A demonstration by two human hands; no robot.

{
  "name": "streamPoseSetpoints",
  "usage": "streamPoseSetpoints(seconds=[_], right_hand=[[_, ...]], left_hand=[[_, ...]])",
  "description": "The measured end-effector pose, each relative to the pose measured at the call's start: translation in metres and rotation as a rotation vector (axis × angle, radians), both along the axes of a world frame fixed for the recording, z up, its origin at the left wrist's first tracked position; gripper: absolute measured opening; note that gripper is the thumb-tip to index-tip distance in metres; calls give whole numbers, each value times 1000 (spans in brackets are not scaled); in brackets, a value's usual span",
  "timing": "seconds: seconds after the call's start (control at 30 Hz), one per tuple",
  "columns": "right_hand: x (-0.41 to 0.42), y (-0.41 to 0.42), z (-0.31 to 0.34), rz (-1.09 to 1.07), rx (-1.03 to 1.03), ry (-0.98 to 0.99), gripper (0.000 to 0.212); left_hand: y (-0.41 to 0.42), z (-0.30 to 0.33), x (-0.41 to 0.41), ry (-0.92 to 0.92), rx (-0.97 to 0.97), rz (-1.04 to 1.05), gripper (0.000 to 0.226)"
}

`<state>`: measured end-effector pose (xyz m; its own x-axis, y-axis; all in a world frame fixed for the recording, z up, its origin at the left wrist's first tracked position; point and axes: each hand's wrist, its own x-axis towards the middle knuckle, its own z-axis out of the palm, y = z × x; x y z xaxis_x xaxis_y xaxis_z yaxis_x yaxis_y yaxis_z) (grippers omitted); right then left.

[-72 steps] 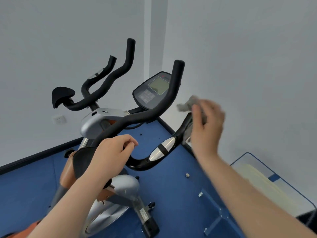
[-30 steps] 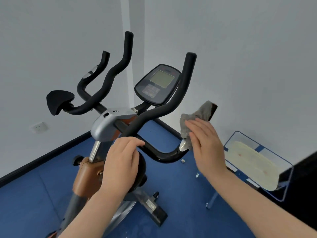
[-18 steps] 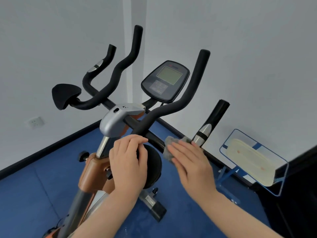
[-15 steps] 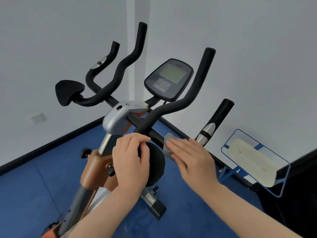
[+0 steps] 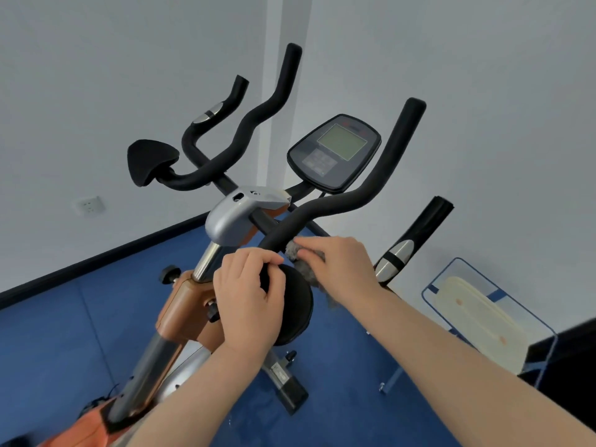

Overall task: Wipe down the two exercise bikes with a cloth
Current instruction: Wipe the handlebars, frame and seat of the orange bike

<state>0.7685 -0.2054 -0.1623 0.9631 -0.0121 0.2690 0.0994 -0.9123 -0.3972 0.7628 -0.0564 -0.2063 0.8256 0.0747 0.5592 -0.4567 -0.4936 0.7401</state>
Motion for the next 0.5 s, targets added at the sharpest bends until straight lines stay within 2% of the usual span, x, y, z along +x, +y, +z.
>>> streamPoseSetpoints(seconds=[0.1,0.23,0.3,0.33,0.43,0.5], right_hand=[[-30,0,-12,48,-97,-134,28],[-62,-53,-10,210,-385,-299,25],[-64,-82,-2,127,-463,-384,24],[-64,-91,0,47,-450,-418,26],[-66,-78,-19,-151,-215,-450,29],[-71,-63,-38,-38,-251,-434,29]], left_hand=[[0,0,1,-3,23,-1,16],[0,-2,3,3,30,8,17],[0,-1,2,5,33,8,17],[0,0,1,7,40,11,17],[0,2,-2,-3,97,17,17],[-2,7,-3,-68,167,-9,19]])
